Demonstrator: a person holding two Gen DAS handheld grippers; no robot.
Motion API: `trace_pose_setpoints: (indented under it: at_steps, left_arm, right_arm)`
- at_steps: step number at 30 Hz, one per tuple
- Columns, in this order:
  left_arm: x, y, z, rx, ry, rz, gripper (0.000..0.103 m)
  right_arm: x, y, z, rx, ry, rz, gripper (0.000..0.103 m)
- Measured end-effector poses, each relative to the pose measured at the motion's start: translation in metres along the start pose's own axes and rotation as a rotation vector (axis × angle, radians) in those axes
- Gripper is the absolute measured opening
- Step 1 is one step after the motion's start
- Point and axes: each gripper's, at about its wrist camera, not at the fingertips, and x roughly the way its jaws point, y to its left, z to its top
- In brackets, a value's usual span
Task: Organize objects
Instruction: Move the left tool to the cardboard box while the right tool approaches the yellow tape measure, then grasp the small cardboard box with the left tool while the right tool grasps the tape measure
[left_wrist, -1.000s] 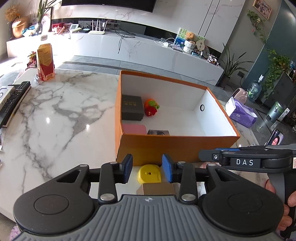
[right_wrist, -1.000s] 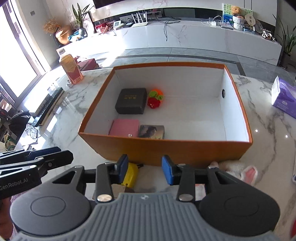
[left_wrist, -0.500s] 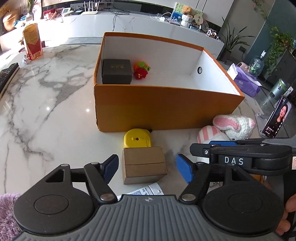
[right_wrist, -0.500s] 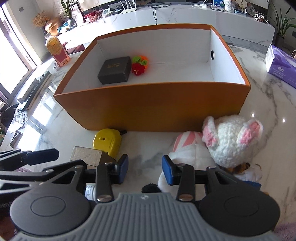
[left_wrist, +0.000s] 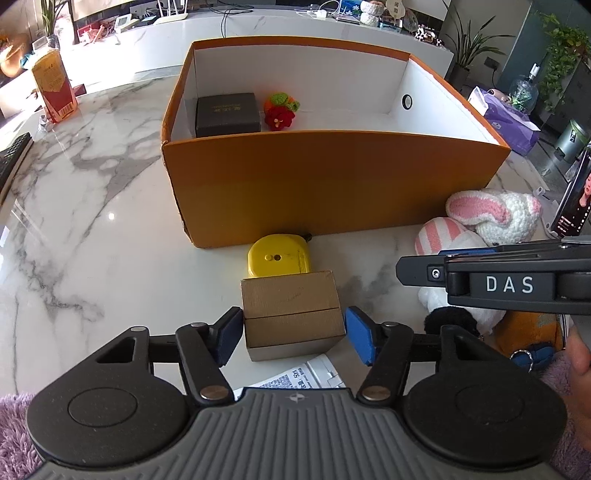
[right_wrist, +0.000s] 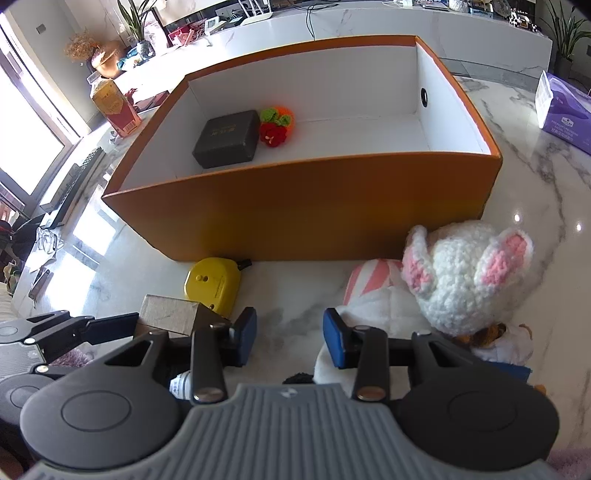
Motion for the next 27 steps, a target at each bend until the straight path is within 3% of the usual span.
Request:
trace_pose_setpoints:
  at_steps: [10,23,27]
  left_arm:
    - [-0.011,0.018,0.000,-0.021,-0.012,0.016,0.069]
    - [-0.015,0.070,0.013,-0.136,-0.059,0.062,0.069]
    - [-0.011,0.077,0.013,-0.148,-0.059,0.054,0.069]
  right_arm:
    - [0.007,0.007,0.002,-0.036,0.013,0.014,0.046]
    - [0.045,0.047,0.013,-0.110,0.019,0.041,0.067]
    - [0.060,0.059,0.015,-0.124,0.037,0.040,0.068]
